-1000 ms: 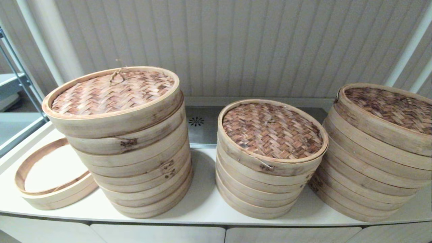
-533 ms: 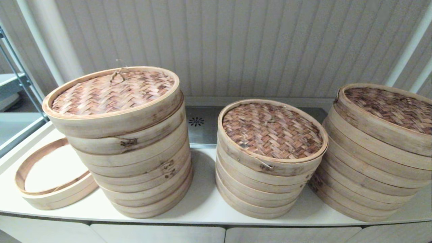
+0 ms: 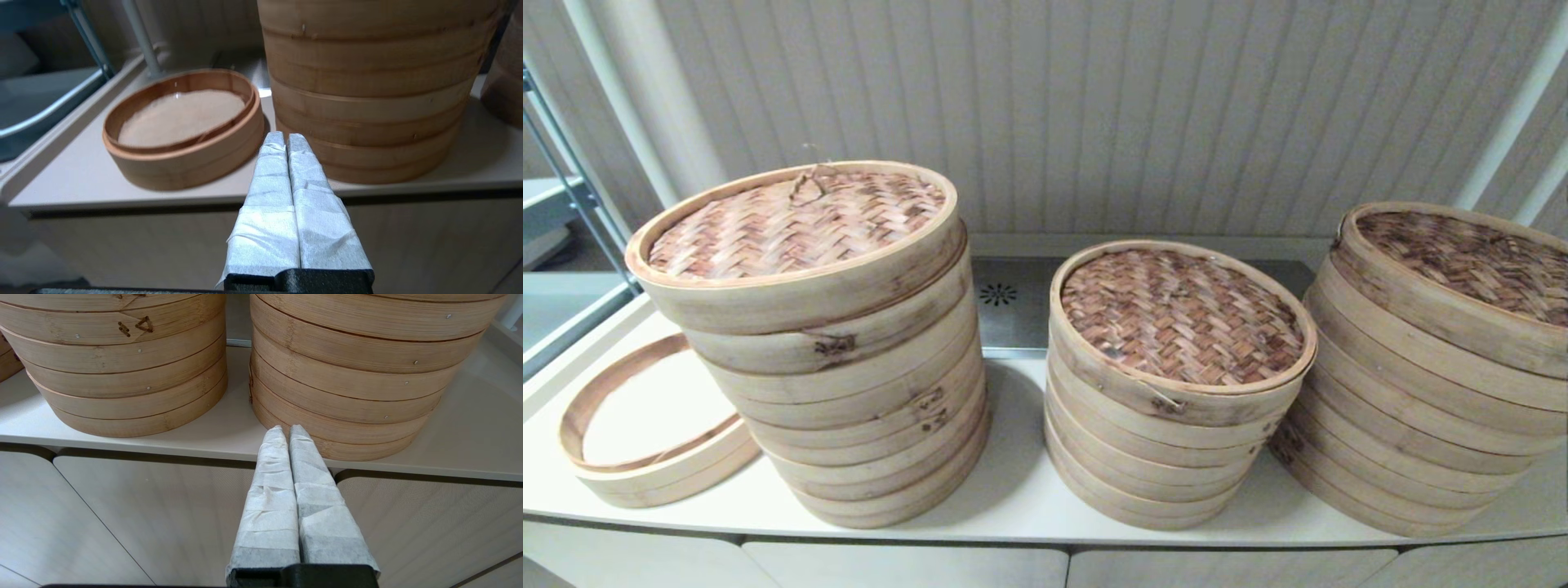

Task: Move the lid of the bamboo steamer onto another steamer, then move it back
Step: Pick up the steamer

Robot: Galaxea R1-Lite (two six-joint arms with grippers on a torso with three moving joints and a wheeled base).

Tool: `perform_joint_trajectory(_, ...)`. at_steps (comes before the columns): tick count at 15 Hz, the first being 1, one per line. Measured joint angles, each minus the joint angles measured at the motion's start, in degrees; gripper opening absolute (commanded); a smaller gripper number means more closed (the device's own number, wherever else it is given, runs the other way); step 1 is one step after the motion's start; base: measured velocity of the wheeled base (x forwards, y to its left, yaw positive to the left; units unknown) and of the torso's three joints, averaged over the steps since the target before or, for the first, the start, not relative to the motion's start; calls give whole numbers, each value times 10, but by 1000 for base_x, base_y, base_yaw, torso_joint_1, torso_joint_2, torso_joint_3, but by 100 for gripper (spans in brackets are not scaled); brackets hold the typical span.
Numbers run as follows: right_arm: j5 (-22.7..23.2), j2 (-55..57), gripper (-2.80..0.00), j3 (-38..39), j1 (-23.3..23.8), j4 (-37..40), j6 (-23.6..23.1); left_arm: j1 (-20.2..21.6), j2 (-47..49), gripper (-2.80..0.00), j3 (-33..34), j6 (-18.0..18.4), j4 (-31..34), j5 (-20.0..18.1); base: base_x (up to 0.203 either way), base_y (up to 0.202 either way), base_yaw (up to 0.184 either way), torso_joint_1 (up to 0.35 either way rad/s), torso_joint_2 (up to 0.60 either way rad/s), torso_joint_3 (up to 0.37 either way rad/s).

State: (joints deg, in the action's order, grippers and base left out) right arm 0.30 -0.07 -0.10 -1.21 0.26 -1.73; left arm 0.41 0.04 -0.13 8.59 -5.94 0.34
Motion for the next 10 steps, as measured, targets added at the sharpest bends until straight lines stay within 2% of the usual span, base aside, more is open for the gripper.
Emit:
perform_joint_trajectory(3, 0, 0, -280, 0, 0, 0, 0, 0, -1, -280, 1, -2, -24, -4, 0, 0, 0, 0, 0, 0)
perform_joint_trajectory(6, 0, 0, -280, 0, 0, 0, 0, 0, -1, -280, 1, -18, 26, -20, 0, 0, 0, 0, 0, 0)
perform_joint_trajectory(10, 0, 0, -280, 0, 0, 0, 0, -1, -1, -280, 1, -29, 17, -20, 0, 0, 0, 0, 0, 0)
